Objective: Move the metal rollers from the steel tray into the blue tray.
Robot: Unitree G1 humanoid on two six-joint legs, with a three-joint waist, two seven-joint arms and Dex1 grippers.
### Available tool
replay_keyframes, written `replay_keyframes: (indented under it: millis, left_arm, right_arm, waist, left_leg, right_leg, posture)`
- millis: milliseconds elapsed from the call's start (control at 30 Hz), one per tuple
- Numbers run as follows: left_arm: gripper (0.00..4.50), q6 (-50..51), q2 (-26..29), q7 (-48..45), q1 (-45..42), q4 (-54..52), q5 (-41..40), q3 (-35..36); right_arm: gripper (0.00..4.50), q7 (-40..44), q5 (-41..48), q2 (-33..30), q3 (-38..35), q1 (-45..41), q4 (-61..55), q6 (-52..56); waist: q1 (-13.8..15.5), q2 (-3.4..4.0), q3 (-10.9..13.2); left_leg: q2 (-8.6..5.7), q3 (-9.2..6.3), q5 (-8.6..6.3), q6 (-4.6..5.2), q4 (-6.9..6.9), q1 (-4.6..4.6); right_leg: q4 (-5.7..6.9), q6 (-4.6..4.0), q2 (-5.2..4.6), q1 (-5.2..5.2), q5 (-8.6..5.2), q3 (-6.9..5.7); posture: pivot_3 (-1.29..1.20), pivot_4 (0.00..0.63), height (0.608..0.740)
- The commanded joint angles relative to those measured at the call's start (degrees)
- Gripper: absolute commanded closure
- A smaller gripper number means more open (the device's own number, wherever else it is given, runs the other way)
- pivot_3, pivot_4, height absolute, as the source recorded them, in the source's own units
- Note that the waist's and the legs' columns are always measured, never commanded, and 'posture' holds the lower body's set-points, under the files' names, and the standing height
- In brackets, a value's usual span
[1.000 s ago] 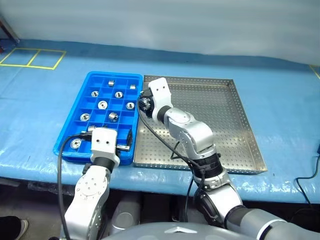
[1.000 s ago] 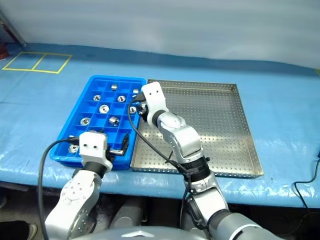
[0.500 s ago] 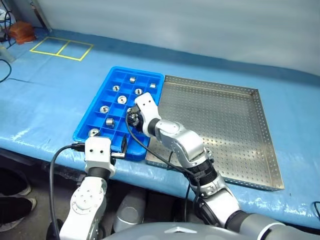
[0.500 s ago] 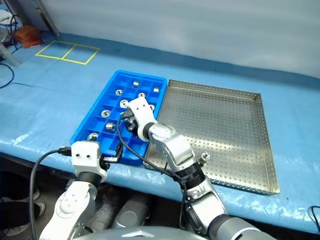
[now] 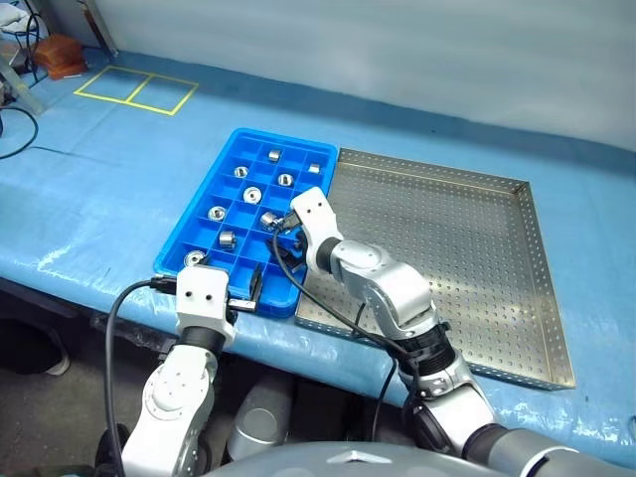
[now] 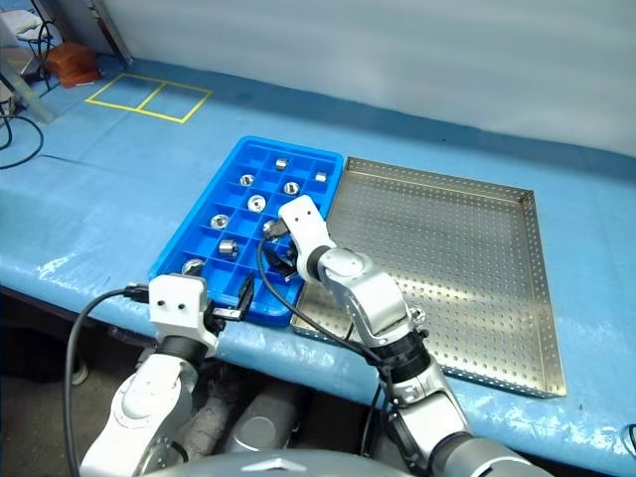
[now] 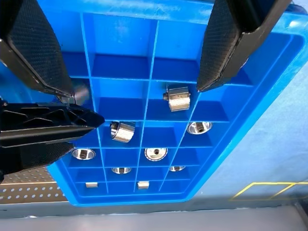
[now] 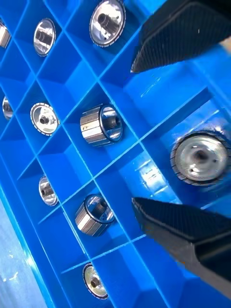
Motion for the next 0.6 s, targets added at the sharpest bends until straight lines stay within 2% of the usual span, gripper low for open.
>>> replay_keyframes:
  millis: [33, 200, 300, 600]
  left_arm:
    - [0.07, -0.01, 0.98, -2.51, -1.92, 0.45, -1.25, -0.92]
    - [0.07, 1.62, 2.9, -6.86, -5.14, 2.14, -3.48, -2.49]
    - [0.07, 2.93, 4.39, -9.88, -7.16, 3.37, -5.08, -4.02]
    - [0.07, 4.48, 10.19, -18.17, -11.63, 5.66, -8.98, -9.0]
  right_arm:
    - [0.03, -1.81, 0.71, -0.14, -3.99, 0.57, -7.0, 1.85]
    - [0.03, -6.61, -0.63, -1.16, -9.94, 3.67, -14.02, 6.78]
    - [0.03, -8.43, -1.3, -2.78, -11.16, 6.88, -18.35, 12.09]
    - [0.03, -11.87, -1.53, -1.92, -13.86, 14.79, -29.18, 23.65]
  waist:
    - [-0.24, 0.0, 0.0]
    - [-1.76, 0.01, -0.02]
    - [-4.06, 0.03, -0.03]
    - [-14.77, 0.09, -0.05]
  left_leg:
    - [-0.01, 0.01, 0.0, 0.0, 0.01, 0.0]
    - [-0.01, 0.04, 0.0, 0.0, 0.12, -0.01]
    - [-0.03, 0.03, 0.0, 0.01, 0.14, -0.02]
    - [0.03, -0.03, 0.02, 0.03, 0.13, 0.13]
  right_leg:
    - [0.0, 0.0, 0.0, 0.0, 0.0, 0.0]
    - [0.0, -0.02, -0.01, 0.06, -0.01, -0.04]
    - [-0.01, -0.04, -0.03, 0.08, -0.02, -0.01]
    - [0.13, -0.04, 0.0, 0.11, 0.01, 0.19]
  posture:
    - [0.35, 0.15, 0.74]
    - [0.26, 0.15, 0.74]
    - [0.2, 0.15, 0.74]
    - [0.09, 0.15, 0.74]
